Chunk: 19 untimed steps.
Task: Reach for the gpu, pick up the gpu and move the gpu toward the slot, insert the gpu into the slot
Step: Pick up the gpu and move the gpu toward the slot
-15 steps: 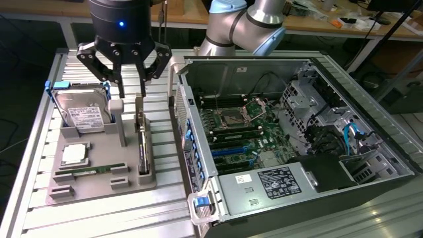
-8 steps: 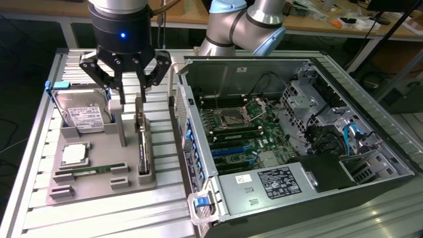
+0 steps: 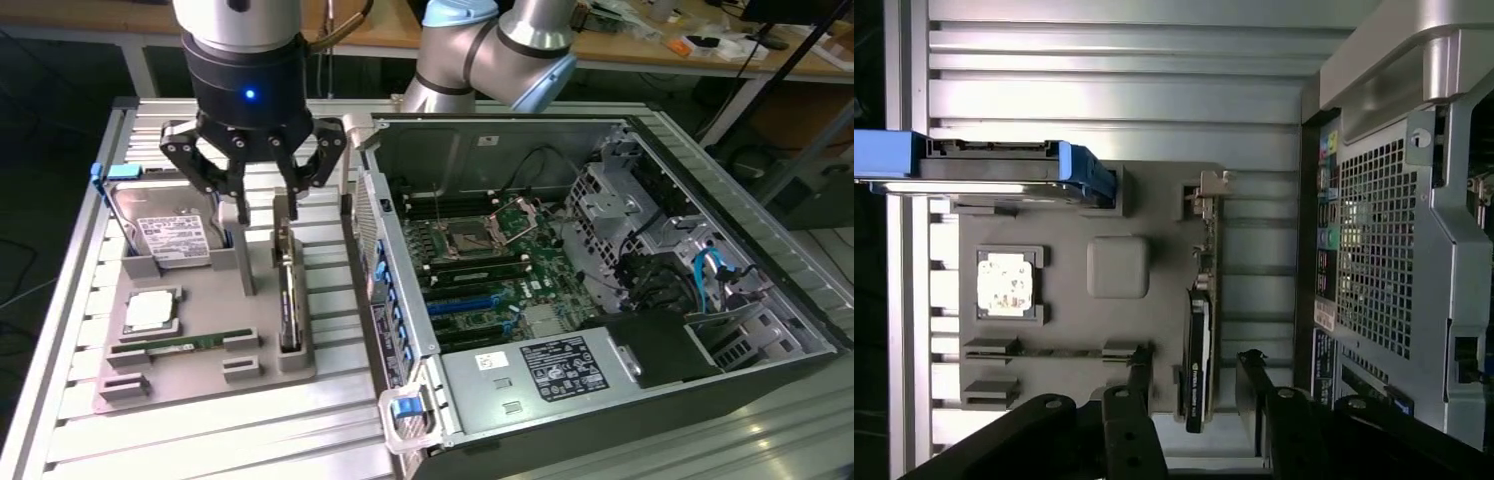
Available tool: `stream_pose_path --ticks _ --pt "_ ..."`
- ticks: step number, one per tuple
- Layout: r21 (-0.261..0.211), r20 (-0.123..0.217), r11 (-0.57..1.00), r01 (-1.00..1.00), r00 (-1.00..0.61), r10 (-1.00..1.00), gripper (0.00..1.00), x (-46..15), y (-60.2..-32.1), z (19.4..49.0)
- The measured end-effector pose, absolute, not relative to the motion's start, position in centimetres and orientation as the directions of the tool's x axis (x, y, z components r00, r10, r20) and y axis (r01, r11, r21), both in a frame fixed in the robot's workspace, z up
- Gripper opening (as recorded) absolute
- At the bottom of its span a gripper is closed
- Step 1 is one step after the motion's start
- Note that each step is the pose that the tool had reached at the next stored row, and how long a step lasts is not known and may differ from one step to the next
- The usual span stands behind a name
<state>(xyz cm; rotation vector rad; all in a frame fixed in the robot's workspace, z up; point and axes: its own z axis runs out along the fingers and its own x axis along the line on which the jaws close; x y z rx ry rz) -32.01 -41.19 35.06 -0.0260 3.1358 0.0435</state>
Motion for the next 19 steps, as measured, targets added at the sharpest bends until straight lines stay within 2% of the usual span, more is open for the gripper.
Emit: stream_pose_path --ticks 2,3,19 --pt "0.027 -0.002 0.999 -0.017 -1.000 -0.017 0.49 -32.0 -41.3 34.8" --pt "0.027 -0.002 1.000 -0.016 -1.000 -0.016 0.56 -32.0 -41.3 34.6" --pt "0.021 -0.002 0.999 0.035 -0.999 0.035 0.56 -31.9 -42.2 32.0"
